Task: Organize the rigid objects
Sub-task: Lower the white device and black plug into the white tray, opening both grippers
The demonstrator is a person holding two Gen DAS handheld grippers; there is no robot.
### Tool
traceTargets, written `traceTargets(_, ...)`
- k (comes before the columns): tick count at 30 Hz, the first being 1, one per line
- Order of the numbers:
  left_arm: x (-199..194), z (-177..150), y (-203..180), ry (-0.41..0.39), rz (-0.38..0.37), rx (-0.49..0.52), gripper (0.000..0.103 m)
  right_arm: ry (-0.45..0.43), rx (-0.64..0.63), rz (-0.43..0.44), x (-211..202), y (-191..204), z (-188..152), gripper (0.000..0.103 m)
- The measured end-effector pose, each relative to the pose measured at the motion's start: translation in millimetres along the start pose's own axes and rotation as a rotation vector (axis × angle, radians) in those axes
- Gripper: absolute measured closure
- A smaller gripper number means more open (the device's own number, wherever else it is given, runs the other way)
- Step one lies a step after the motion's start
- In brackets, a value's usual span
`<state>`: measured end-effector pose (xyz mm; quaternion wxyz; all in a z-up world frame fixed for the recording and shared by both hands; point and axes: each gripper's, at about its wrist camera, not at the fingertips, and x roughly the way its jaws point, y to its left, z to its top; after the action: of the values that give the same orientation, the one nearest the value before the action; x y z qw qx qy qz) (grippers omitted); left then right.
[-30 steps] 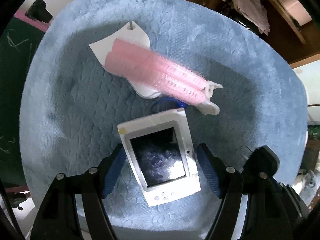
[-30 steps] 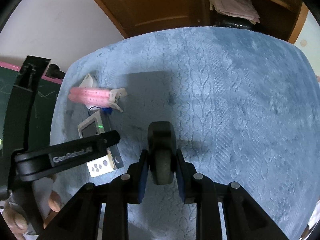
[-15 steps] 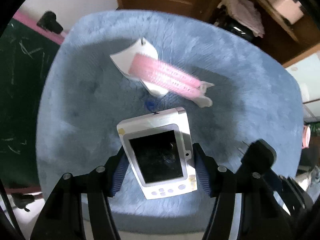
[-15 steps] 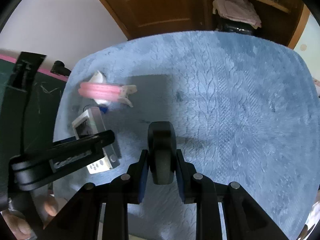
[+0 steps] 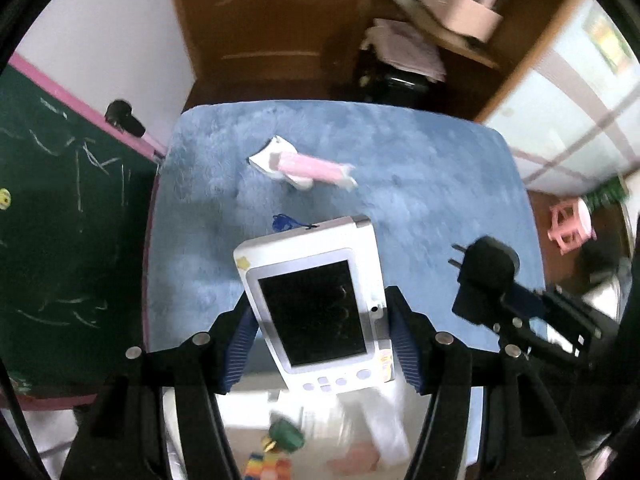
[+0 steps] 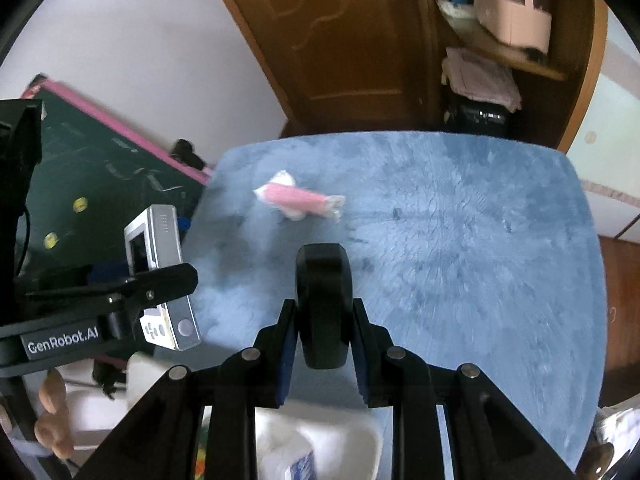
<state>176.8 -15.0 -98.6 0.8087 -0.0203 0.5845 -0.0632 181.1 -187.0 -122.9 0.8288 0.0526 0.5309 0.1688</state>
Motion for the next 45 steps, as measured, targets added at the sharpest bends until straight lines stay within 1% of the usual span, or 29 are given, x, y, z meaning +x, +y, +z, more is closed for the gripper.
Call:
traceTargets(2,-13,-20,-2,-0.005,-0.004,0.052,0.038,-0.009,-0.014,0.009,-16,8,-16,0.078)
traceTargets(4,-22,-43,0,0.005,-0.007,0.095,0.038,-0.011,-0.032,0.007,-30,18,-36,0.078)
traceTargets(8,-19,-85,1,0.068,-0.016,0.148,0.038,0.016,-0.065,-0.025,-41,32,-80,0.078)
traceTargets(11,-9,-118,-1,0.128,-0.029,0.182,0.038,0.062,-0.077,-0.064,-32,37,-108,0.078)
traceTargets(13,3,-137,-5,0.172,-0.047,0.204,0.038,0.093,-0.077,-0.108,-22,36,-126,0.078)
traceTargets(15,13,-155,-10,0.215,-0.060,0.237,0.038,0.117,-0.078,-0.140,-10,33,-137,0.078)
traceTargets(18,28,-177,-20,0.263,-0.065,0.298,0.038,0.150,-0.076,-0.150,5,32,-146,0.078)
traceTargets(21,46,-193,-25,0.320,-0.069,0.332,0.038,0.165,-0.102,-0.167,21,37,-151,0.078)
traceTargets(24,59,-203,-26,0.360,-0.061,0.345,0.038,0.180,-0.112,-0.209,38,40,-150,0.078)
traceTargets(26,67,-207,-26,0.381,-0.052,0.354,0.038,0.160,-0.115,-0.217,40,42,-147,0.078)
traceTargets(28,66,-210,-29,0.358,-0.040,0.395,0.038,0.154,-0.118,-0.234,44,43,-142,0.078)
traceTargets(31,64,-216,-35,0.339,-0.019,0.445,0.038,0.174,-0.131,-0.304,55,43,-137,0.078)
traceTargets(34,66,-220,-41,0.317,0.015,0.490,0.037,0.202,-0.119,-0.298,63,40,-137,0.077)
traceTargets(37,67,-224,-47,0.314,0.022,0.515,0.037,0.218,-0.109,-0.285,65,41,-137,0.076)
traceTargets(38,67,-225,-49,0.314,0.018,0.523,0.037,0.220,-0.106,-0.284,66,41,-137,0.074)
traceTargets(40,62,-229,-54,0.322,-0.008,0.523,0.037,0.220,-0.105,-0.292,66,41,-137,0.067)
traceTargets(41,61,-230,-55,0.325,-0.016,0.520,0.037,0.216,-0.107,-0.293,65,42,-137,0.065)
traceTargets(42,61,-227,-54,0.325,-0.019,0.518,0.036,0.209,-0.109,-0.293,62,43,-137,0.063)
traceTargets(45,57,-227,-54,0.325,-0.021,0.506,0.035,0.199,-0.108,-0.286,55,46,-137,0.063)
